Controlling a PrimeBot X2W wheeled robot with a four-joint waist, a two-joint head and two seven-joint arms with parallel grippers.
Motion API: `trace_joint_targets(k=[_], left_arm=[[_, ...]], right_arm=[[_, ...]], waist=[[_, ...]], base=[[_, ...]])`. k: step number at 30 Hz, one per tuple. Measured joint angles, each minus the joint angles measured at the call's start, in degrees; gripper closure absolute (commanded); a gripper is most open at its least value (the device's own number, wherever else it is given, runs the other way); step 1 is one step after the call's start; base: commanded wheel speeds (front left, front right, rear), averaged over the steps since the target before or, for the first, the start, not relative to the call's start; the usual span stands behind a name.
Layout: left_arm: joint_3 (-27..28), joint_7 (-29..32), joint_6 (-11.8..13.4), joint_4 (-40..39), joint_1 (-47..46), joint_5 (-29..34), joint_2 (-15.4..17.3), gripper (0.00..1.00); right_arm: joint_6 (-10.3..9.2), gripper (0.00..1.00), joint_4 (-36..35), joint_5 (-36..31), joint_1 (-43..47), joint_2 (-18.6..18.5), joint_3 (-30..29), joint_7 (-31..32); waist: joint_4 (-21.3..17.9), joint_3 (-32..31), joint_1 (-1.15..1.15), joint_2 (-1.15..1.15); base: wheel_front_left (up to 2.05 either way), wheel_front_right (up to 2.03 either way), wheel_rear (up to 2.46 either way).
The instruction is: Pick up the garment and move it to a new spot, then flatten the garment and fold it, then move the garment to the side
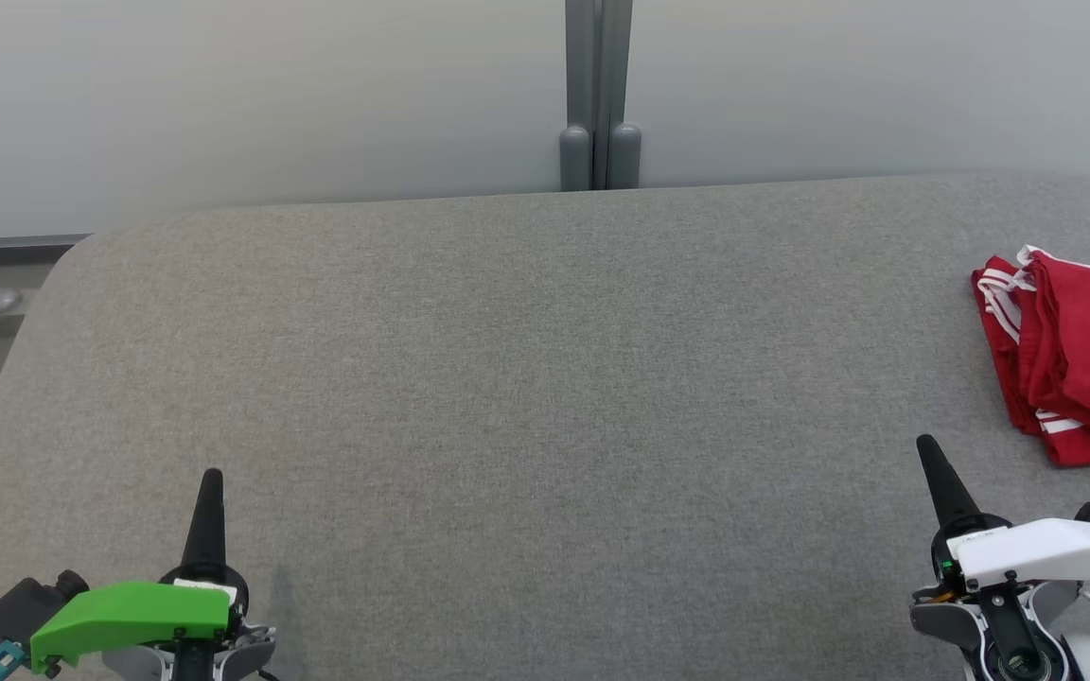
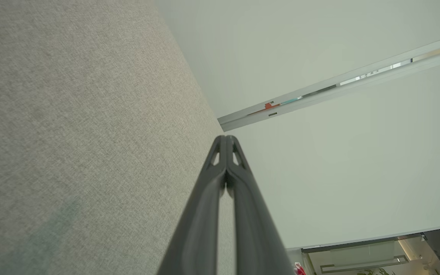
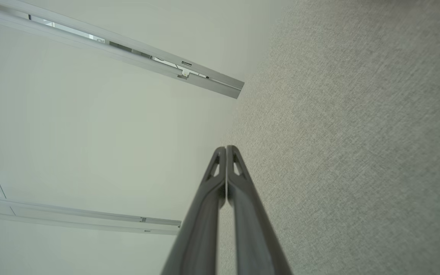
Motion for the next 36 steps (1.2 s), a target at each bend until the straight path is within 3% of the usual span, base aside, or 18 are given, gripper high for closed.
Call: trace_joint_targets(k=[36], left_arm=[[2.2, 4.5, 0.0, -1.0, -1.9, -15.2, 0.0, 1.0]], right_arm=[[-0.03, 1.0, 0.5, 16.8, -2.2, 0.5, -0.9, 2.6]], waist=[[-0.5, 0.5, 0.0, 0.0]], base=[[0.0, 0.0, 0.0]])
